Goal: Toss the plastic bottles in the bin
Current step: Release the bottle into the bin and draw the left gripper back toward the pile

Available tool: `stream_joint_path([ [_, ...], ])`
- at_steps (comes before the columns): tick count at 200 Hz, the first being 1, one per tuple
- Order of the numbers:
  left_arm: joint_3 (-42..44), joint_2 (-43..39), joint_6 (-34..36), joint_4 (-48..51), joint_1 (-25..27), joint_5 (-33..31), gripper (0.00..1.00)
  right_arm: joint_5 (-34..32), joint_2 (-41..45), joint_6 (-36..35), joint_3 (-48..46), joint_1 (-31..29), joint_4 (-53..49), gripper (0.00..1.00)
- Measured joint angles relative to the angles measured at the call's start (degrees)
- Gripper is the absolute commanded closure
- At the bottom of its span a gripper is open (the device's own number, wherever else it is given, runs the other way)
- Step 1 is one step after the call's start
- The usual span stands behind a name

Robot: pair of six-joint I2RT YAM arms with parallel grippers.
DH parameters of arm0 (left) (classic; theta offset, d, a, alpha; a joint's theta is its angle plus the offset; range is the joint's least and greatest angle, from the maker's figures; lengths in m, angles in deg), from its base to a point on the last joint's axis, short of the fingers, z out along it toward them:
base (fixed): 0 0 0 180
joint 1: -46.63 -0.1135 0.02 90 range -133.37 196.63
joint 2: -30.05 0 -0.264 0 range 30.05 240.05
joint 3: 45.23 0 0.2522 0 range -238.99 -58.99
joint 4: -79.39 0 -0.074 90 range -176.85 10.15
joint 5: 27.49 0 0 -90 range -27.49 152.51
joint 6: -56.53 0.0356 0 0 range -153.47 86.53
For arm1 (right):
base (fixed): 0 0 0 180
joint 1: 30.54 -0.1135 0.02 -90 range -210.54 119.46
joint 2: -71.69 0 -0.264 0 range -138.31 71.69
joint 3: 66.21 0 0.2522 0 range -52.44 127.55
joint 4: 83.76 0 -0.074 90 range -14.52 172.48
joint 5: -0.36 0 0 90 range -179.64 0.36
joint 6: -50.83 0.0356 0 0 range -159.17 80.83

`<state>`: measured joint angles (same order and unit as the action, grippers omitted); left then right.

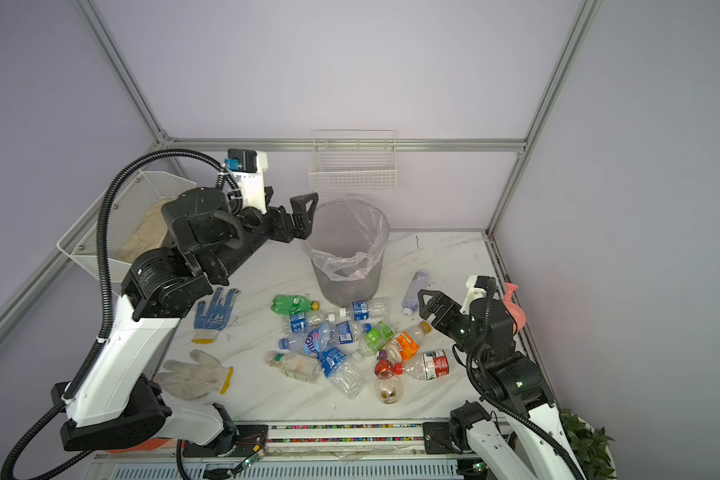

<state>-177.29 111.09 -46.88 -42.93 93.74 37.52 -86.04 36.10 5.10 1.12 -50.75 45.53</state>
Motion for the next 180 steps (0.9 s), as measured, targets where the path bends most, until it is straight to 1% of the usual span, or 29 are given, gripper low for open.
stream_joint_path([
  [48,19.0,-10.8,-4.0,0.9,1.4,-1.1,0.0,-4.4,-2.4,4.7,-0.1,0.0,-5.5,0.03],
  [76,28.8,-19.4,-7.5,0.4,1.4,-2.0,0.0,-5.5,-5.0,9.7,-0.6,0.0,-8.5,0.03],
  [107,39.2,-27.2,-11.2,0.2,1.4,-3.0,0.0,-5.9,-8.9,18.0,-1.7,0.0,-11.9,0.03],
  [139,47.4,-31.8,-14.3,1.2,1.4,-3.5,0.0,-5.0,-12.2,24.4,-5.1,0.0,-12.6,0.03],
  [163,51.8,-35.0,-15.6,2.7,1.4,-3.8,0.0,-3.4,-12.4,26.7,-8.9,0.0,-12.0,0.03],
  [180,53.7,-37.3,-16.0,3.9,1.4,-4.0,0.0,-2.3,-14.1,27.6,-10.5,0.0,-11.6,0.03],
])
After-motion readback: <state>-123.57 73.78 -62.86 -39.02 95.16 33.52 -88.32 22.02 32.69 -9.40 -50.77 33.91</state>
